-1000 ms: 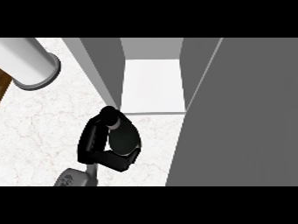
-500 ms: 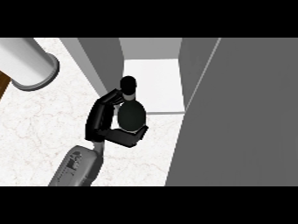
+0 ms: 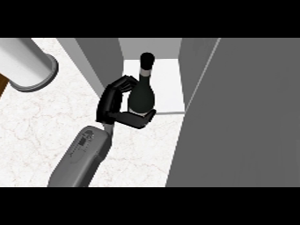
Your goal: Pick up the wine, place it into the cabinet and close the cabinet
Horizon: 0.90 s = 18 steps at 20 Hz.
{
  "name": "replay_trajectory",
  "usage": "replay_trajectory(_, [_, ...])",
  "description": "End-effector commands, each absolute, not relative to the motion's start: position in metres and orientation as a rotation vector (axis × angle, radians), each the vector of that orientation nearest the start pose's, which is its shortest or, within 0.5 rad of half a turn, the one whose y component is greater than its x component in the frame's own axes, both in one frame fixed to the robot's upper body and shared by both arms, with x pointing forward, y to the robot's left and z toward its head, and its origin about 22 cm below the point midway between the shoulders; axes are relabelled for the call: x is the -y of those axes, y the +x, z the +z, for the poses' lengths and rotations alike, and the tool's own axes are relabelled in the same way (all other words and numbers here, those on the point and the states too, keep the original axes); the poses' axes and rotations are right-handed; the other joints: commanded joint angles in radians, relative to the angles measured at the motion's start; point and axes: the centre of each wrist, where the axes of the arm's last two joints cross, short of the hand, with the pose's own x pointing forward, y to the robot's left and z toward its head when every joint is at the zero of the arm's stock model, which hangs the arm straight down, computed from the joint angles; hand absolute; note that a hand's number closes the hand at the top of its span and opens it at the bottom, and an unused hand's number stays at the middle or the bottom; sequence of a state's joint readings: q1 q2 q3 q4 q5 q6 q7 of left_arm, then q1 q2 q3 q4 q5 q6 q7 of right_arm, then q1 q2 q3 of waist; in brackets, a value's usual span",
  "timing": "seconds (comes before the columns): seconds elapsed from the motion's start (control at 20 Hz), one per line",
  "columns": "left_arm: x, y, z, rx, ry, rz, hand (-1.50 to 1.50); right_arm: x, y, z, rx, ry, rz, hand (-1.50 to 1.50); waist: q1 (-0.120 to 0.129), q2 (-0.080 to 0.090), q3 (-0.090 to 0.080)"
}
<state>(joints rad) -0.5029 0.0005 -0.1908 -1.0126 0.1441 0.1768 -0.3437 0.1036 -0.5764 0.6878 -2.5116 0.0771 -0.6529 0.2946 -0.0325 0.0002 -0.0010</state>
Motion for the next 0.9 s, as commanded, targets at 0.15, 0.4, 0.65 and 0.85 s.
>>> replay_trajectory(0.15, [-0.11, 0.359, -0.003, 1.795, -0.167, -0.128, 1.5, 0.184, 0.073, 0.199, 1.95, 0.217, 0.145, -1.5, -0.011, 0.002, -0.001])
replay_trajectory(0.4, [-0.106, 0.383, 0.007, 1.763, -0.182, -0.095, 1.5, 0.188, 0.071, 0.194, 1.933, 0.232, 0.142, -1.5, -0.029, 0.006, 0.001])
replay_trajectory(0.65, [-0.098, 0.387, 0.004, 1.748, -0.115, -0.093, 1.5, 0.185, 0.066, 0.192, 1.947, 0.258, 0.132, -1.5, -0.043, 0.004, 0.0])
replay_trajectory(0.85, [-0.096, 0.398, 0.005, 1.716, -0.047, -0.158, 1.5, 0.187, 0.073, 0.19, 1.953, 0.241, 0.14, -1.5, -0.043, 0.011, 0.001])
